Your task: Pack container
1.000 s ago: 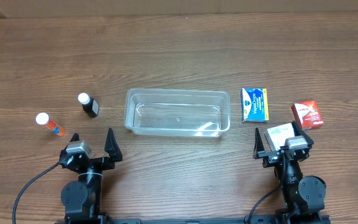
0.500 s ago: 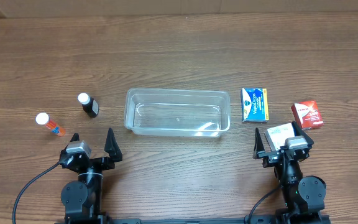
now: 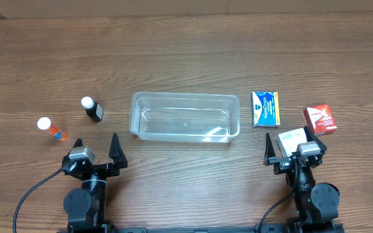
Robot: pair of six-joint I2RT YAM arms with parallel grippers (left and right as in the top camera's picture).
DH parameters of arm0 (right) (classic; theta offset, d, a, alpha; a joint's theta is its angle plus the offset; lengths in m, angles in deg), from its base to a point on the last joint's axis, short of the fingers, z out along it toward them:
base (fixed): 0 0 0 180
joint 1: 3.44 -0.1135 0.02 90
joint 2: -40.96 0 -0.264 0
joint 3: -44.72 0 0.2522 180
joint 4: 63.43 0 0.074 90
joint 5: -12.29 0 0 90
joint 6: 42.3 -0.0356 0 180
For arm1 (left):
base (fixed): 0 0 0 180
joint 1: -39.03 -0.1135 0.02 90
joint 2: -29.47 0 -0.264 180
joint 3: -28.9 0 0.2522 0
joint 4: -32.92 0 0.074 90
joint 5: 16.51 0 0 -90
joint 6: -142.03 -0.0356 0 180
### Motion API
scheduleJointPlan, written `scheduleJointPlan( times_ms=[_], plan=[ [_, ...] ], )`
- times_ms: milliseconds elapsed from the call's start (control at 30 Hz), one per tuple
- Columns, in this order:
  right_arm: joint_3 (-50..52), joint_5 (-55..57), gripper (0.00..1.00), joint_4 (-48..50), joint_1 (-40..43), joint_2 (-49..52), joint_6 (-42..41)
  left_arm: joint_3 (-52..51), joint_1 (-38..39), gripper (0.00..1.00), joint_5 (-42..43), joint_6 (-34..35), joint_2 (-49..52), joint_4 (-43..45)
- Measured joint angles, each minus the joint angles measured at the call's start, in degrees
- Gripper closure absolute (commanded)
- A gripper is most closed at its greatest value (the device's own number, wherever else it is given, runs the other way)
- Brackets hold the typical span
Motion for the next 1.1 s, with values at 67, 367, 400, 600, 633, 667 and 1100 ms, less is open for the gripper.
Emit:
scheduleJointPlan(
  times_ms=[67,367,400,600,633,667,1100],
  plan=[
    [0.0,0.0,0.0,0.0,0.0,0.0,0.0,0.0,0.0,0.0,0.0,0.0,0.0,0.0],
    [0.0,-1.9,0.0,0.3,0.0,0.0,-6.7,0.0,0.0,0.0,0.0,0.4,0.0,0.0],
    [0.0,-1.7,0.0,0.2,0.0,0.0,-7.1,0.0,0.0,0.0,0.0,1.0,0.0,0.0],
    [-4.3,0.2,0.0,-1.2,0.0,4.1,-11.5,6.6,0.0,0.0,0.3,3.2,0.0,-6.0],
    [-6.0,0.3,0.0,-2.0,0.0,5.6,-12.4,9.2,0.0,0.0,0.3,3.2,0.1,-7.3],
    [-8.7,0.5,0.0,-2.6,0.0,7.7,-13.3,11.7,0.0,0.0,0.2,3.3,0.4,-8.1],
    [-49.7,2.4,0.0,-28.0,0.0,46.3,-15.7,48.8,0.0,0.0,-0.3,2.7,29.3,-37.8]
  ],
)
